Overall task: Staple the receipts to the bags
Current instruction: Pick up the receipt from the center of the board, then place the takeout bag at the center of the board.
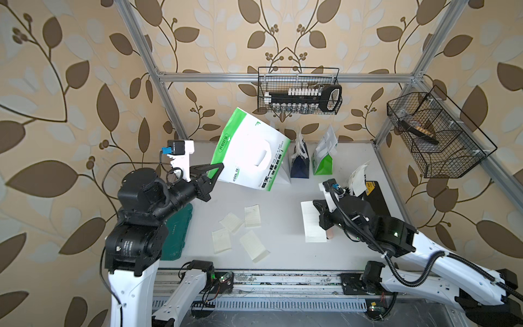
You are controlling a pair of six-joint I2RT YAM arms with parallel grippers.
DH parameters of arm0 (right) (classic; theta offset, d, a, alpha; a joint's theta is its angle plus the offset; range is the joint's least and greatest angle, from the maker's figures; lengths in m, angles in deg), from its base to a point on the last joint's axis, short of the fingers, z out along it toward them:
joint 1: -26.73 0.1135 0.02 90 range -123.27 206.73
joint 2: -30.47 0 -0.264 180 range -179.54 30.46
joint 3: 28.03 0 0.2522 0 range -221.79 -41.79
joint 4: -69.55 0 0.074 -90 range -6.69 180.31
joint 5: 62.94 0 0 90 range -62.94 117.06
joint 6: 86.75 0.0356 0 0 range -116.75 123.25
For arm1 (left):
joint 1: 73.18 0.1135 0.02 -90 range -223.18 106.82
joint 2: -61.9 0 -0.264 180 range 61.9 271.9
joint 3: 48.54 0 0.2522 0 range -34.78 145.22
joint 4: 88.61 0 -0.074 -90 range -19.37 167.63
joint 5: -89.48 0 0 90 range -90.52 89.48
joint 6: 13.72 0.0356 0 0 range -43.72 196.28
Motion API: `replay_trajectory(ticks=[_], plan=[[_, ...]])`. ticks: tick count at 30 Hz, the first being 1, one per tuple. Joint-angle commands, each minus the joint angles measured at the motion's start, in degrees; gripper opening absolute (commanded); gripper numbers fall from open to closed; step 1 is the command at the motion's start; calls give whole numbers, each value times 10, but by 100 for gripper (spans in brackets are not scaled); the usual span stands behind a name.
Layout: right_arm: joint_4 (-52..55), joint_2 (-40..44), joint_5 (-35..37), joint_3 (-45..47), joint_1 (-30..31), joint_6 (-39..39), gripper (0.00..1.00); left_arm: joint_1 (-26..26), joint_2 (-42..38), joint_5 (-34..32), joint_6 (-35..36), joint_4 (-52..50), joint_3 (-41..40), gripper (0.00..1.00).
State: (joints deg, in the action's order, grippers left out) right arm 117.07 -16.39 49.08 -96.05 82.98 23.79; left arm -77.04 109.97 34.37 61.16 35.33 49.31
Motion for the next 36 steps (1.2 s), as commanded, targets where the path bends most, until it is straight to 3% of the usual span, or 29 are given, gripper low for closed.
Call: replay_trajectory(ticks=[1,4,10,19,28,36], plan=[[28,41,27,-16,0,-27,0,-15,25,112,-6,82,-41,0],[38,64,29,-25,0,-40,0,-60,44,116,7,108,-75,0],[27,95,28,-23,1,-51,0,-223,134,-4,128,37,-70,0],[-32,79,-49,13,0,-75,0,-237,185,27,262,-17,-100,0],[-170,-24,-164,32,1,-155,0,-265,206,-1,278,-36,-113,0],[-206,-53,-157,34,-1,-183,0,-291,208,-56,274,-27,-130,0]])
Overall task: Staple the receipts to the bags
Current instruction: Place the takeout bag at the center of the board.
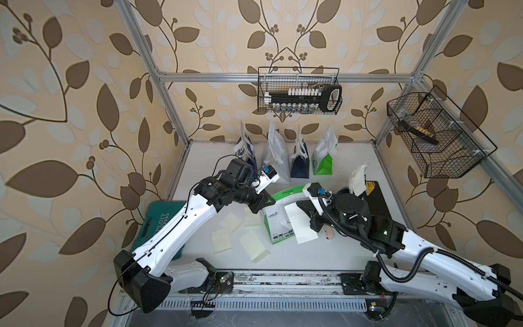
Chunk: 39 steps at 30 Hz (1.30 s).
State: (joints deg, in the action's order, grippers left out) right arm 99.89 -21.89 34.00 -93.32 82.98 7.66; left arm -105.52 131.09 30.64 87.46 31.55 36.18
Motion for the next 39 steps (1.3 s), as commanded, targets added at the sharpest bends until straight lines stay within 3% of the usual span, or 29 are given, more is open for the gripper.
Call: replay_trajectory(ticks=[1,6,11,18,29,39], plan=[[-34,4,-1,9,0,-22,0,-7,-3,-18,10,14,0,0],[-35,22,6,26,-15,-19,0,-9,3,-16,7,17,0,0],[-30,31,0,34,-21,-19,0,-8,-4,-16,4,20,0,27],[-44,-3,-9,17,-22,-27,0,-9,-13,-7,1,19,8,46],[-81,-78,1,-28,-20,-29,0,-9,-22,-4,-1,28,13,46],[-102,-99,32,-39,-24,-40,0,-9,0,-11,2,35,29,39]])
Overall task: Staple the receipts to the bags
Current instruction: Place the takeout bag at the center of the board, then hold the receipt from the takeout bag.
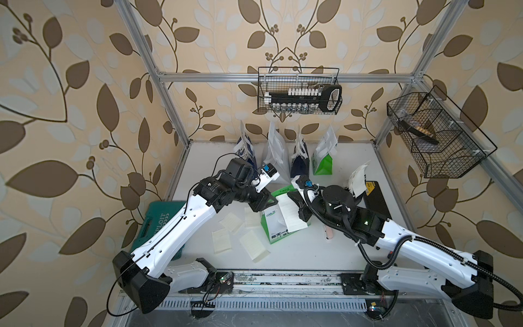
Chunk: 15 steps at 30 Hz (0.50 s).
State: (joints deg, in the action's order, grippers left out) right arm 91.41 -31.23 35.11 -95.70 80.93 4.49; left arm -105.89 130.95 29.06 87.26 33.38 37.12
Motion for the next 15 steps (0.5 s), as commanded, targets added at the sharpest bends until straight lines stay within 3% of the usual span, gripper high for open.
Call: replay_trajectory(ticks=[1,15], plan=[[-20,-9,26,-15,-3,-6,0,-5,1,6,3,20,19,38],[-69,-12,67,20,-2,30,0,-5,8,0,-1,29,19,30]])
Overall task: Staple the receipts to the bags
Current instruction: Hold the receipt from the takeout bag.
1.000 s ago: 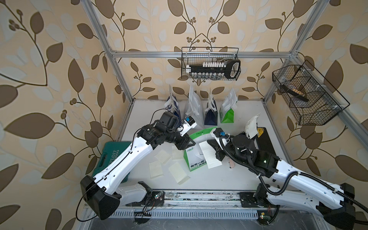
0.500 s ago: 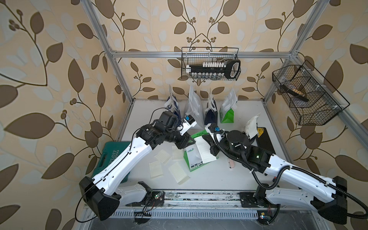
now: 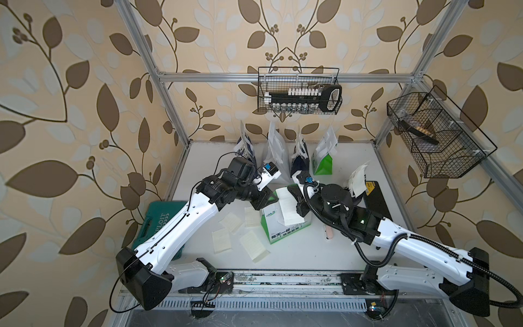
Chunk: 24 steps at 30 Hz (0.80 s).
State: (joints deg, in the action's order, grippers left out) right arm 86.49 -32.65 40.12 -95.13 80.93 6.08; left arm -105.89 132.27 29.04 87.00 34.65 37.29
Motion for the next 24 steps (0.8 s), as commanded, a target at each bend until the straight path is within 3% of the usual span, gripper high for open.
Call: replay_trajectory(ticks=[1,24], plan=[[-22,3,19,18,1,17,0,-5,-6,1,3,17,17,30],[-47,-5,44,38,16,31,0,-5,-5,-1,1,24,13,23]])
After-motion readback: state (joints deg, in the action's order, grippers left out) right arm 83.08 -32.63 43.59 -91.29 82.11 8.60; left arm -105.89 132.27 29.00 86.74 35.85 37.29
